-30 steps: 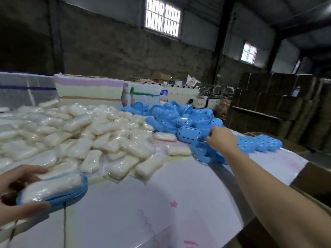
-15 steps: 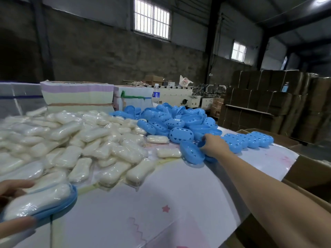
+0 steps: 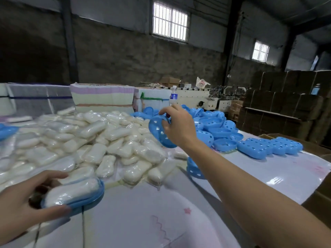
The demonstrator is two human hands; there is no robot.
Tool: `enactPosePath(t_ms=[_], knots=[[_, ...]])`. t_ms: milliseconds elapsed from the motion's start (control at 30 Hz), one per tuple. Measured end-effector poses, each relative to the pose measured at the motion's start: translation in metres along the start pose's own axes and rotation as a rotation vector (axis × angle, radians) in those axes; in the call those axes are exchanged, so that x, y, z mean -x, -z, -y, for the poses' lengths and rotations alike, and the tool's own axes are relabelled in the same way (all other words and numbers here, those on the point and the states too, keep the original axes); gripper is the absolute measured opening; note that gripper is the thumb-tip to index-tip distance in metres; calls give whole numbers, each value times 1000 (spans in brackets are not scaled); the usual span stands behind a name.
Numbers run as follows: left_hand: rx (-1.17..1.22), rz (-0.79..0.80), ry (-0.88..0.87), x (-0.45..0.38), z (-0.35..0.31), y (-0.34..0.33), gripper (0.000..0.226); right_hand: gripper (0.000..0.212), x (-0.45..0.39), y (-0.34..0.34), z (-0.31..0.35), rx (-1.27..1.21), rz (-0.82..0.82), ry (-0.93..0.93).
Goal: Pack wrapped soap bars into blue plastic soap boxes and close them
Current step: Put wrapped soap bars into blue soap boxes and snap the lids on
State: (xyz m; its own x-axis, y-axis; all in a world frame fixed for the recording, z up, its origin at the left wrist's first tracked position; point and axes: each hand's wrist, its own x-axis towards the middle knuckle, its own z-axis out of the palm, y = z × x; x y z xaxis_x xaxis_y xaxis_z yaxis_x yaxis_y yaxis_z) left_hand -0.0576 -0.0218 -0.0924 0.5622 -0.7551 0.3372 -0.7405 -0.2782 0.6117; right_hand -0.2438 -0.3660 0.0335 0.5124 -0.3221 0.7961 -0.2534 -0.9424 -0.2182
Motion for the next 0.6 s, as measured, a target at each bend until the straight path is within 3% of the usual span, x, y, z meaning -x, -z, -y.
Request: enactPosePath(t_ms=[133, 267, 433, 600], knots=[[-22, -66, 77, 2, -29, 9, 100, 20, 16, -20, 82, -126, 70, 299], [-15, -78, 57, 6, -49, 11, 88, 22, 44, -41, 146, -186, 188, 538], [54, -72, 101, 9, -57, 13, 73, 24, 65, -58, 166, -447, 291, 425], [53, -19, 120, 9, -62, 16, 71, 41, 67, -61, 153, -559, 681, 465]])
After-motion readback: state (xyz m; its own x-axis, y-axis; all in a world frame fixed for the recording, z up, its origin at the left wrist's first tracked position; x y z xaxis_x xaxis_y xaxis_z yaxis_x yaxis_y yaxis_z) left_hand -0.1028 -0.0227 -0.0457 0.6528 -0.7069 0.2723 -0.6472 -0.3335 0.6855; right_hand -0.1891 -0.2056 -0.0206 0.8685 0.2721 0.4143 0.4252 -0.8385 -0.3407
